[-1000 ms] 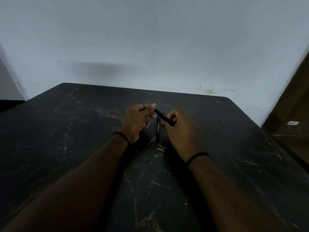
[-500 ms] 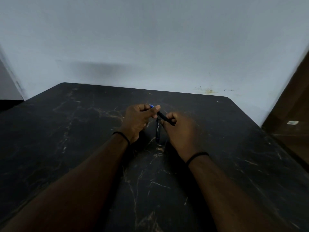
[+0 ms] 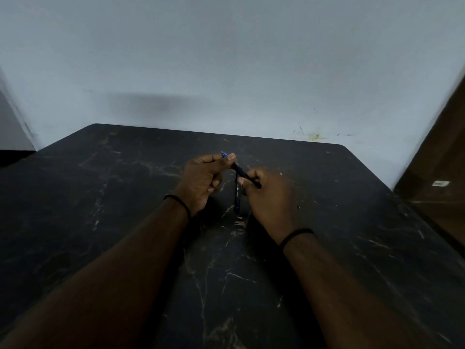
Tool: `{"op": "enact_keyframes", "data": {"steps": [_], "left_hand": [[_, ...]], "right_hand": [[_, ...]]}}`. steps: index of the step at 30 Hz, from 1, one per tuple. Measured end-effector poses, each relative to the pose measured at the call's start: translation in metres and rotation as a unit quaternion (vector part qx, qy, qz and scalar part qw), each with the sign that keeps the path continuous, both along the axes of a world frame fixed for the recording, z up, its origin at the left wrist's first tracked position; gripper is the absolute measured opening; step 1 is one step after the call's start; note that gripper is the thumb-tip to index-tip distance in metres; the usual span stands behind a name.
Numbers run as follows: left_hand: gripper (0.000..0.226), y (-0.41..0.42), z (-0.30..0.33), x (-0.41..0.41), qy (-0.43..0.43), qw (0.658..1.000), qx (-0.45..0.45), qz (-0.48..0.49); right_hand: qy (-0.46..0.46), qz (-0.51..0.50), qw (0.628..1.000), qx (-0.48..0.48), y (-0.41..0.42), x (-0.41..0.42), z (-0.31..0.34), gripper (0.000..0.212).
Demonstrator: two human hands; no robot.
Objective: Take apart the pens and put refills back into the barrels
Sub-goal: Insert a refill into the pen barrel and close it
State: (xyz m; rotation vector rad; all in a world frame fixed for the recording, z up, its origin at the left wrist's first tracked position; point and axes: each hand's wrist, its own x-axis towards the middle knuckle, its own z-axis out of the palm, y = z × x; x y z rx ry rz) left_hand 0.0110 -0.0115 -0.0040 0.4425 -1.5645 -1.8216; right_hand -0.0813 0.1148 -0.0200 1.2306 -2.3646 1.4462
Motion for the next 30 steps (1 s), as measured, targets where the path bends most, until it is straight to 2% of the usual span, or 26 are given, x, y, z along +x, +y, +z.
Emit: {"op": "enact_keyframes", "data": {"steps": [3, 7, 9, 11, 13, 15, 17, 18, 20, 23, 27, 30], "left_hand": [[0.028, -0.006, -0.001, 0.002, 0.004, 1.000, -0.016, -0.008], [0.020, -0.011, -0.001, 0.003, 0.019, 1.000, -0.006, -0.018], [0.021, -0.010, 0.000, 0.003, 0.016, 1.000, -0.013, -0.016], [0.025, -0.006, 0.002, 0.002, 0.004, 0.999, -0.039, 0.022], [0.037, -0.002, 0.006, -0.001, -0.021, 0.990, -0.069, 0.122], [0.047, -0.005, 0.011, 0.002, -0.055, 0.956, -0.109, 0.267], [0.055, -0.019, 0.011, 0.013, -0.150, 0.884, -0.202, 0.393], [0.057, -0.027, 0.010, 0.020, -0.204, 0.854, -0.241, 0.413], [0.055, -0.038, 0.008, 0.028, -0.311, 0.819, -0.267, 0.401], [0.056, -0.040, 0.003, 0.029, -0.463, 0.747, -0.321, 0.353], [0.052, -0.034, -0.001, 0.028, -0.504, 0.710, -0.400, 0.286], [0.036, -0.029, 0.002, 0.023, -0.519, 0.699, -0.432, 0.235]], "right_hand": [[-0.003, 0.044, 0.999, 0.018, 0.007, 0.007, 0.008, 0.025], [-0.156, 0.120, 0.980, -0.027, 0.011, 0.015, 0.017, 0.019], [-0.203, 0.138, 0.968, -0.049, 0.009, 0.016, 0.016, 0.020], [-0.203, 0.136, 0.968, -0.060, 0.007, 0.016, 0.013, 0.025], [-0.166, 0.106, 0.979, -0.053, 0.005, 0.018, 0.010, 0.028], [-0.122, 0.067, 0.989, -0.046, 0.003, 0.018, 0.008, 0.029], [-0.093, 0.043, 0.994, -0.043, 0.003, 0.016, 0.008, 0.027], [-0.092, 0.038, 0.994, -0.043, 0.004, 0.015, 0.008, 0.026], [-0.092, 0.032, 0.994, -0.044, 0.005, 0.014, 0.009, 0.026], [-0.075, 0.032, 0.996, -0.033, 0.006, 0.014, 0.008, 0.027], [-0.066, 0.033, 0.997, -0.027, 0.005, 0.016, 0.008, 0.026], [-0.059, 0.034, 0.997, -0.030, 0.004, 0.015, 0.007, 0.027]]}}
